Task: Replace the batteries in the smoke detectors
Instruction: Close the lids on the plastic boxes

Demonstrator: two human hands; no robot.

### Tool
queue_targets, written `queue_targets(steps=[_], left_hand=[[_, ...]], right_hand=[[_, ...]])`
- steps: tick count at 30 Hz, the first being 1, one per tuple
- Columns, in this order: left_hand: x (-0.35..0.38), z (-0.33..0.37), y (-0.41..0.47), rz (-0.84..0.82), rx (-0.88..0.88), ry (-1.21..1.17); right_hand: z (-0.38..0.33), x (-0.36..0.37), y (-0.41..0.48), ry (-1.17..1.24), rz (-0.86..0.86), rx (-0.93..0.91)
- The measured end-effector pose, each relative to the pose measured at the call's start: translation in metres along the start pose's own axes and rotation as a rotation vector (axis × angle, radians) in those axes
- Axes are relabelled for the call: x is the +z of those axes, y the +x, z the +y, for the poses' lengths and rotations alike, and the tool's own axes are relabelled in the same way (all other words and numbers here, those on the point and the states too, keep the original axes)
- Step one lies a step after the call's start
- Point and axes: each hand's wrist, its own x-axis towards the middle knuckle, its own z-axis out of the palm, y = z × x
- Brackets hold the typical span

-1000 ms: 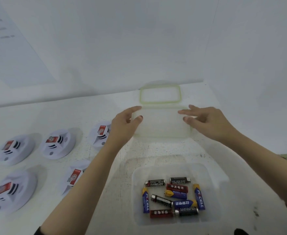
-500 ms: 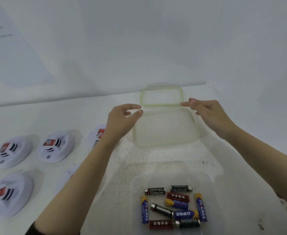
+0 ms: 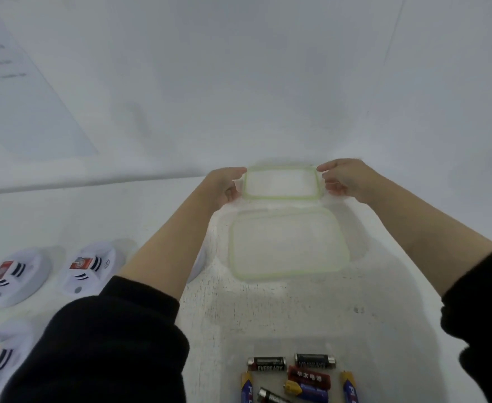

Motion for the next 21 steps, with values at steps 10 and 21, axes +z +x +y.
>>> queue_targets(steps=[10,21], left_hand=[[-0.006,0.002,-0.010,-0.023,0.144,-0.077],[-0.011,0.023,-0.092,-0.268,0.618,-0.125]], right_hand=[[0.008,-0.004,-0.007,0.179,0.058,0.010],[-0.015,-0.030,-0.055,0.969,-0.291,0.169]])
